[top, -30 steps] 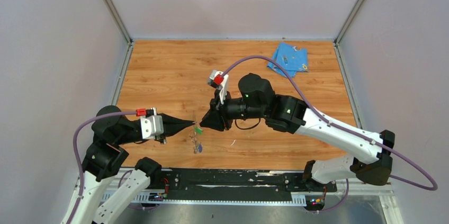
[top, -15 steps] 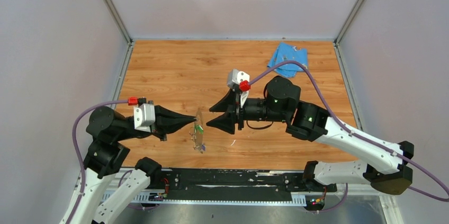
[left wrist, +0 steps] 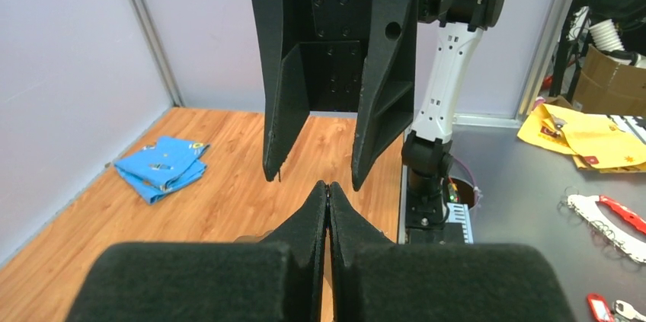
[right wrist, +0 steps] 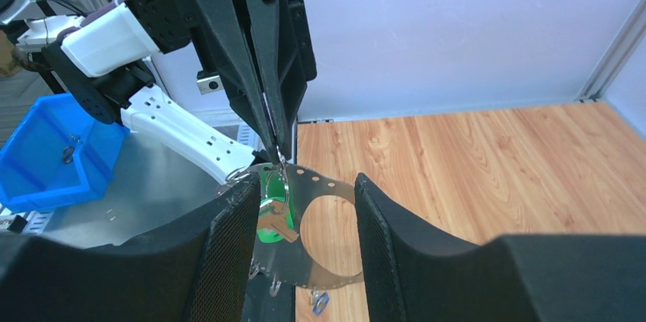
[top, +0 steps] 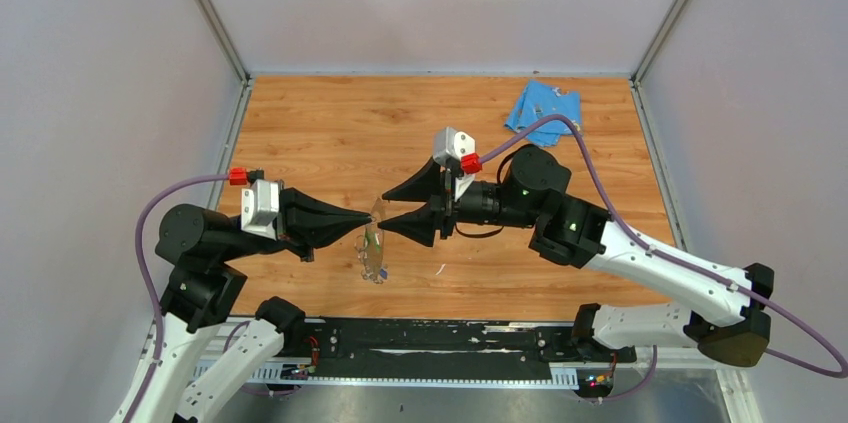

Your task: Put the keys on the keyring

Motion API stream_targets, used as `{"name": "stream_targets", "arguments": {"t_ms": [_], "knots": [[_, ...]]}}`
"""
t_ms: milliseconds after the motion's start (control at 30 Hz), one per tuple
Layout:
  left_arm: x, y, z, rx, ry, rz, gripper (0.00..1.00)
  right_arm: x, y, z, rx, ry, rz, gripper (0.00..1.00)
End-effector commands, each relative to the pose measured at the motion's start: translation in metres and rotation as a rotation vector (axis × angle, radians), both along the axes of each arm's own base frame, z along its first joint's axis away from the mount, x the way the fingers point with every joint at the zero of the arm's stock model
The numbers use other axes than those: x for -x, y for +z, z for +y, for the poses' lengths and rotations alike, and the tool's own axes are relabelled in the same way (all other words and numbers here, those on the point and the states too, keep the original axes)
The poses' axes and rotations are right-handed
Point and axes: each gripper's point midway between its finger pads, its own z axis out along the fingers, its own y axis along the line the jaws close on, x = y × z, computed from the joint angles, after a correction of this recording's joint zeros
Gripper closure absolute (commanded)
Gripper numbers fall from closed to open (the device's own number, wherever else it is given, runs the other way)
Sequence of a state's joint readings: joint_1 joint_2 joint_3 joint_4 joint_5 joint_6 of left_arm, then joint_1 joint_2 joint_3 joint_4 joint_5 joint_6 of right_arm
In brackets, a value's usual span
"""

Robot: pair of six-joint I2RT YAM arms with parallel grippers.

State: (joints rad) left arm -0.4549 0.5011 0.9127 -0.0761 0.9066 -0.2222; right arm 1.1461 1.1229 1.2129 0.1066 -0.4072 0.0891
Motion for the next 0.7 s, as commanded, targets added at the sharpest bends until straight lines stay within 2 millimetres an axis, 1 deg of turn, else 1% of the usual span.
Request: {"name": "stream_targets", "arguments": {"t_ms": [0,133,433,567,667], "knots": [[0.006,0.020,0.002,0.041,-0.004,-0.036,1.00,0.000,0.018,-0.002,-0.069,0.026,-0.022,0.49],[0.007,0.022,0.003,0.044,-0.001,-0.046,1.00,0.004,0.020,0.000,-0.083,0.066,-0.001,0.52],[0.008,0.024,0.004,0.044,0.002,-0.064,1.00,0.010,0.012,0.009,-0.061,0.144,0.037,0.56],[0.008,0.022,0.004,0.040,0.002,-0.066,1.00,0.010,0.012,0.011,-0.060,0.156,0.045,0.64],[0.008,0.022,0.004,0.038,0.002,-0.068,1.00,0.011,0.013,0.012,-0.069,0.170,0.053,0.78]]}}
